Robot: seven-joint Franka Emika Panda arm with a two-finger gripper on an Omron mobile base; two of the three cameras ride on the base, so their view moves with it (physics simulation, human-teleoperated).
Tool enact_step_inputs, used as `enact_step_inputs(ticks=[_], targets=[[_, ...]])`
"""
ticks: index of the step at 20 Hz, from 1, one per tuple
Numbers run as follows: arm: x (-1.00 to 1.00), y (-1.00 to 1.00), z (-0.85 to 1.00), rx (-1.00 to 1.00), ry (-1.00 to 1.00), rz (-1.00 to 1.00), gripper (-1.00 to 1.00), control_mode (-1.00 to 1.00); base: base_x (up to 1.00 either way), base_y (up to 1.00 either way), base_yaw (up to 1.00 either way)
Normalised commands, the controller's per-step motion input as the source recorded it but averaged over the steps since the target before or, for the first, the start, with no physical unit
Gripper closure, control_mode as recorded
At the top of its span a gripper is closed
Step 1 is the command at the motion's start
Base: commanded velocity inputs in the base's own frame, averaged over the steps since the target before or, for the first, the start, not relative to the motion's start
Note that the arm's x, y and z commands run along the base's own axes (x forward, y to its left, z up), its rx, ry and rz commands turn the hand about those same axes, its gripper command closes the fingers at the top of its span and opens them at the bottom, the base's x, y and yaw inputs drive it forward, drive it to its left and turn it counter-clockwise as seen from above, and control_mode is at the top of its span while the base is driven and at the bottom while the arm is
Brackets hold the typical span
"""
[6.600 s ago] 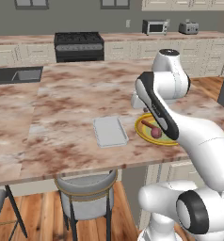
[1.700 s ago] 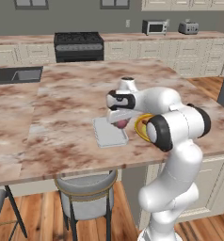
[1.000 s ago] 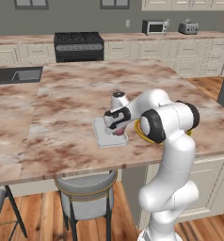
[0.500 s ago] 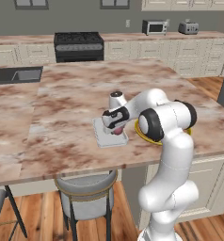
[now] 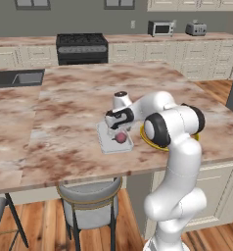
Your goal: Place one cooked food and one vegetable from the large plate to each tupperware container.
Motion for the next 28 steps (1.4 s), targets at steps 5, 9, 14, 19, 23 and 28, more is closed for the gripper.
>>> enact_step_inputs(ticks=[5, 9, 14, 19, 23, 28], targets=[[0.04, -0.23, 0.71, 0.03, 0.08, -0.01, -1.00, -1.00, 0.00, 0.00, 0.00], [-0.09, -0.94, 0.50, 0.00, 0.04, -0.10, -1.00, -1.00, 0.00, 0.00, 0.00], [0.02, -1.00, 0.15, 0.00, 0.06, -0.06, -1.00, -1.00, 0.00, 0.00, 0.00], [0.72, -1.00, -0.17, 0.10, 0.26, 0.00, -1.00, -1.00, 0.00, 0.00, 0.00], [0.19, -0.35, -0.28, 0.01, -0.04, 0.00, -1.00, -1.00, 0.00, 0.00, 0.00], [0.01, -0.37, -0.40, 0.00, -0.04, 0.00, -1.00, -1.00, 0.00, 0.00, 0.00]])
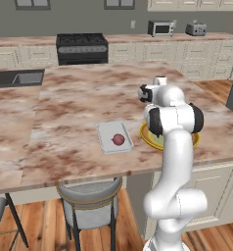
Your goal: Place one cooked food and one vegetable from the large plate to each tupperware container.
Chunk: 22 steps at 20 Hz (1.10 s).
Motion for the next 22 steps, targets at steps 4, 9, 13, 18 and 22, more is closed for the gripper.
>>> enact_step_inputs(ticks=[4, 9, 13, 18, 22], targets=[[0.02, -0.28, -0.51, 0.00, 0.00, 0.02, -1.00, -1.00, 0.00, 0.00, 0.00], [-0.02, -0.04, -0.44, 0.00, 0.00, 0.11, -1.00, -1.00, 0.00, 0.00, 0.00], [-0.21, 0.00, -0.31, 0.00, 0.00, 0.15, -1.00, -1.00, 0.00, 0.00, 0.00], [-0.14, 0.00, -0.32, 0.00, 0.00, 0.14, -1.00, -1.00, 0.00, 0.00, 0.00], [0.00, 0.00, -0.11, 0.00, 0.00, 0.03, -1.00, -1.00, 0.00, 0.00, 0.00]])
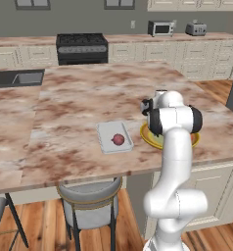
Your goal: Place one cooked food and one vegetable from the large plate to each tupperware container.
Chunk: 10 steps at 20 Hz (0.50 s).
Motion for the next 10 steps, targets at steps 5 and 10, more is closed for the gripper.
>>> enact_step_inputs(ticks=[5, 10], targets=[[0.00, 0.03, -0.10, 0.00, 0.00, 0.00, 1.00, -1.00, 0.00, 0.00, 0.00], [0.00, 0.00, 0.00, 0.00, 0.01, 0.00, 1.00, -1.00, 0.00, 0.00, 0.00]])
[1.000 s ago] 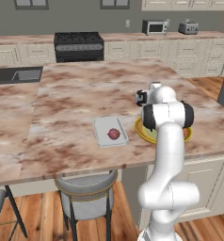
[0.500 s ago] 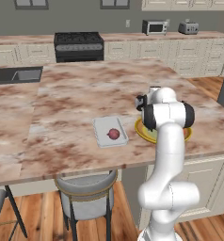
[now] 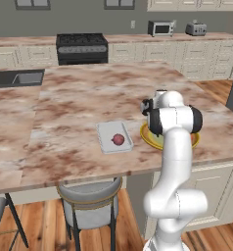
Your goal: Place one cooked food and one vegetable from the large plate to each tupperware container.
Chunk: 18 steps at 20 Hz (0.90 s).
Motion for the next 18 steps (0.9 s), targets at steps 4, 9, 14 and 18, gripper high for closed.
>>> enact_step_inputs(ticks=[4, 9, 14, 18], targets=[[-0.20, 0.41, 0.25, -0.01, 0.00, -0.03, 1.00, -1.00, 0.00, 0.00, 0.00], [-0.10, 0.32, 0.99, 0.00, 0.00, -0.14, 1.00, -1.00, 0.00, 0.00, 0.00], [-0.14, 0.57, 0.96, -0.03, -0.01, -0.18, 1.00, -1.00, 0.00, 0.00, 0.00], [-0.03, 0.55, 0.85, -0.01, 0.00, -0.27, 1.00, -1.00, 0.00, 0.00, 0.00]])
